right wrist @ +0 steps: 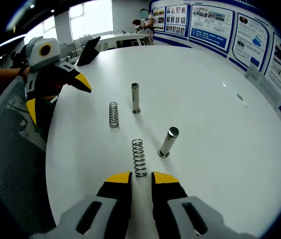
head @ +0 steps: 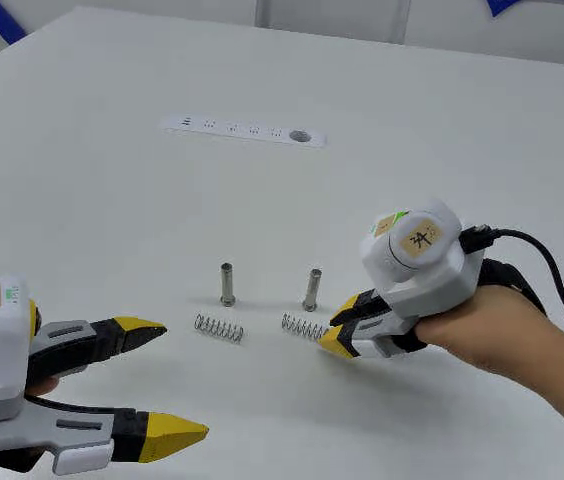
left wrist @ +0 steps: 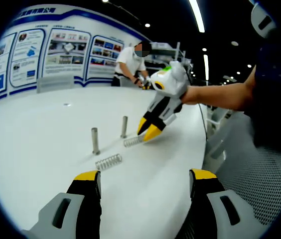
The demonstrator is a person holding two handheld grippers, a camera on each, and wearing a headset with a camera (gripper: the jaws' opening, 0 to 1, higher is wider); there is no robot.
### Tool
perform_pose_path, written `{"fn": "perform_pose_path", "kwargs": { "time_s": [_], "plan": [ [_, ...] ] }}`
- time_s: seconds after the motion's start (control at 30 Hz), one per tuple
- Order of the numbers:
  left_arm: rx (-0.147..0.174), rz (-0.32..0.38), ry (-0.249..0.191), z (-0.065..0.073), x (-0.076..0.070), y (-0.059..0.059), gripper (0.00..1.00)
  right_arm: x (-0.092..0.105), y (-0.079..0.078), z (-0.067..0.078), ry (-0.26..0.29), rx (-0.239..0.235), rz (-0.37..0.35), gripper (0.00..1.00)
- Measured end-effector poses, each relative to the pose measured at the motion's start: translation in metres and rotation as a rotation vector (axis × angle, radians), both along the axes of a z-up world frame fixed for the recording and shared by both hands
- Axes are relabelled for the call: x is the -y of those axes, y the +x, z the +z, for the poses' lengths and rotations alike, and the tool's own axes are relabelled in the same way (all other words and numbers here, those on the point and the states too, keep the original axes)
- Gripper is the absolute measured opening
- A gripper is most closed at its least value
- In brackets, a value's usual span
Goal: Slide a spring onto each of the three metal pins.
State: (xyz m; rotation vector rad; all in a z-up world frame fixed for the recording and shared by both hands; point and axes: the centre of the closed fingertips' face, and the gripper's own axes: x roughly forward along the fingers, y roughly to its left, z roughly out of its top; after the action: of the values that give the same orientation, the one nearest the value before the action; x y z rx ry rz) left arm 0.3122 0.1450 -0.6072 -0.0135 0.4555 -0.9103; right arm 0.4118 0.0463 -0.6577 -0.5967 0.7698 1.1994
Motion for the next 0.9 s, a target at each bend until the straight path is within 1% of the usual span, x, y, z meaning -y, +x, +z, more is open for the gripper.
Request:
{"fn": "perform_pose_path", "kwargs": {
  "time_s": [0.43,0.5,0.63,0.7,0.9],
  "plan": [
    [-0.003,0.009,0.002,-0.001,-0.001,0.001,0.73,-0.003,-0.001,-0.007,0.010,-0.008,0.014,0.14],
    [-0.005,0.010,0.003,-0.001,-0.001,0.001,0.73,-0.003,-0.002,-0.007,0.018,-0.011,0.014,0.12],
    [-0.007,0.010,0.003,-0.001,-0.001,0.001,0.73,-0.003,-0.002,-0.007,0.015,-0.009,0.013,0.12],
    [-0.007,0.010,0.003,-0.001,-0.001,0.001,0.73,-0.003,-0.004,-0.004,0.012,-0.003,0.018,0.12],
    [-0.009,0.005,0.004,-0.002,0.000,0.000,0.73,-0.003,-0.005,0.011,0.010,0.026,0.028,0.12]
  ]
}}
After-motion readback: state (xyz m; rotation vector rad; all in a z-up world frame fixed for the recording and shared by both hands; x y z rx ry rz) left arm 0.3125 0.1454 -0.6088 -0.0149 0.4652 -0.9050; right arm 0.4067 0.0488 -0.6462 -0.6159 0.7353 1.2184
